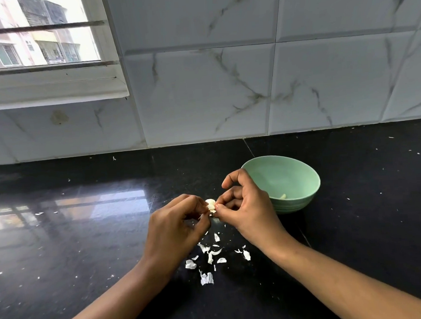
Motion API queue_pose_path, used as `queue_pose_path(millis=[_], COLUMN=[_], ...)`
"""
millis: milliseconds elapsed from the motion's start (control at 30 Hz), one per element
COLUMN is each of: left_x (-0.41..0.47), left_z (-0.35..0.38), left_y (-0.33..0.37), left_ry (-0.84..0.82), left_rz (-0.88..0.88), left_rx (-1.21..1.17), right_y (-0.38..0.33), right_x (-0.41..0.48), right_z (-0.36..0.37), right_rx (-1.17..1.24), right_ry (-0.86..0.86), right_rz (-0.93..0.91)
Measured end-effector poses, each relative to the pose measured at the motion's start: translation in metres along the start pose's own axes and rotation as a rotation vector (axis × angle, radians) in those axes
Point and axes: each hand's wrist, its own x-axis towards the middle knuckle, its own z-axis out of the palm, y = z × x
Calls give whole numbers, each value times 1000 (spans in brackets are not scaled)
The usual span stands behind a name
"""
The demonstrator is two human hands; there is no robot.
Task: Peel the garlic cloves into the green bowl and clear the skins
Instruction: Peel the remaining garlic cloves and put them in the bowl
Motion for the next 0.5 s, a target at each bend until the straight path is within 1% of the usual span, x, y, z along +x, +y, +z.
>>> queue_pose_path(millis=[133,267,333,500], left_x=[-1,0,1,1], left_z=[0,-1,-2,-4], left_y=[-1,-3,-3,-2], left_ry=[17,37,28,5], left_rz=[-35,-64,-47,44], left_rx=[-36,-38,-6,74], right_y=[-1,-4,-5,-4], right_x=[0,3,2,2], right_z=[-1,-8,-10,-8], right_rx=[18,-11,-51,-89], right_ry=[-22,-98,-113,-73], right_rz=[15,26,2,-31])
